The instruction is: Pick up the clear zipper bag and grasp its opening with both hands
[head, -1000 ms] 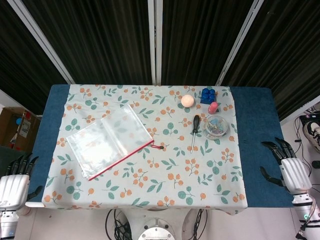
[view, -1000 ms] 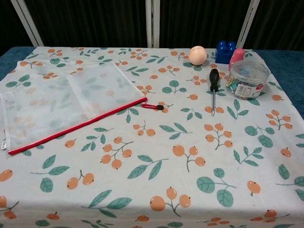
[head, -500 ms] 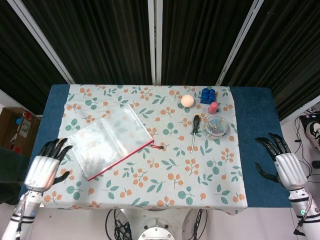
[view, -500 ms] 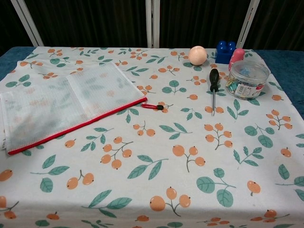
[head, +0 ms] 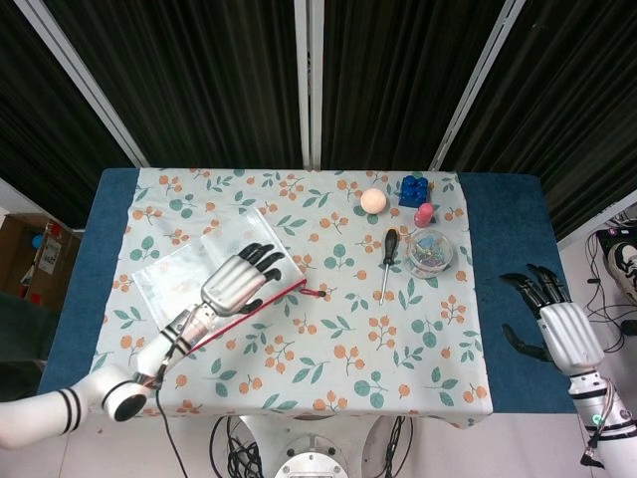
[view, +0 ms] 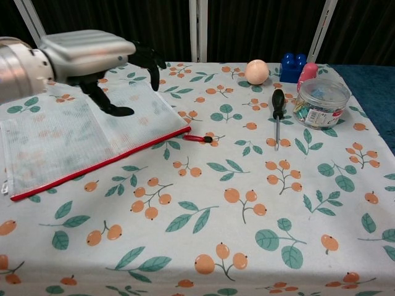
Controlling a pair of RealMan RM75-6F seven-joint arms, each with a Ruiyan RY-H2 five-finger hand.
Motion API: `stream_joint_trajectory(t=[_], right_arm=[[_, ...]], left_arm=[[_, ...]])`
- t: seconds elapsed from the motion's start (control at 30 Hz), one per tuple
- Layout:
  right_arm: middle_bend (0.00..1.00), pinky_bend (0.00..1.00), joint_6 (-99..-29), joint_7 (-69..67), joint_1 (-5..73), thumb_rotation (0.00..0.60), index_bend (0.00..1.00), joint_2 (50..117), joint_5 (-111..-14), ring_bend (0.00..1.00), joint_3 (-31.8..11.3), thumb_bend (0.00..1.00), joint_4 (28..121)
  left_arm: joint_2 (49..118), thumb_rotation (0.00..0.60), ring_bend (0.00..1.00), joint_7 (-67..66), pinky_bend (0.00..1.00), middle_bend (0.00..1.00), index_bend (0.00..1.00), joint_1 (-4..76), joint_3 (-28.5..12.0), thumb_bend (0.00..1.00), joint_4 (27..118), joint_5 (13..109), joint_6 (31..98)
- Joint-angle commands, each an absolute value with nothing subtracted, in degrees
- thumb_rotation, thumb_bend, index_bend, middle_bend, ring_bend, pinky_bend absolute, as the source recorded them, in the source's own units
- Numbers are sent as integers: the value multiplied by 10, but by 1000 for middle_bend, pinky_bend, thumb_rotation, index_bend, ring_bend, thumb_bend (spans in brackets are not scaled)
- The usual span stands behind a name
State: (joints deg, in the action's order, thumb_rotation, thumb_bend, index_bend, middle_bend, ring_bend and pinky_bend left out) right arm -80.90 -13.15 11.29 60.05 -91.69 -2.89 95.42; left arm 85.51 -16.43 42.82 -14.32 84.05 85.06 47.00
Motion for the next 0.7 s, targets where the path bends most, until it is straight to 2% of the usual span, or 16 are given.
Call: stream_joint_trajectory(t=[0.03,0.27,0.7], right_arm=[[163,0,-807,-127,114,600,172,598,-912,0,-30,287,958],[163,0,-797,-120,118,600,172,599,-900,0,-35,286,960],[163,0,-790,-122,121,600,172,602,-893,0,-35,286,956]], left_arm=[[932,600,93,-170,159,143,366,493,-155,262,744,805,411],[1011,600,93,-188,158,143,367,544,-155,253,654,760,381],[1096,600,93,-238,158,143,452,596,-165,253,578,656,363]])
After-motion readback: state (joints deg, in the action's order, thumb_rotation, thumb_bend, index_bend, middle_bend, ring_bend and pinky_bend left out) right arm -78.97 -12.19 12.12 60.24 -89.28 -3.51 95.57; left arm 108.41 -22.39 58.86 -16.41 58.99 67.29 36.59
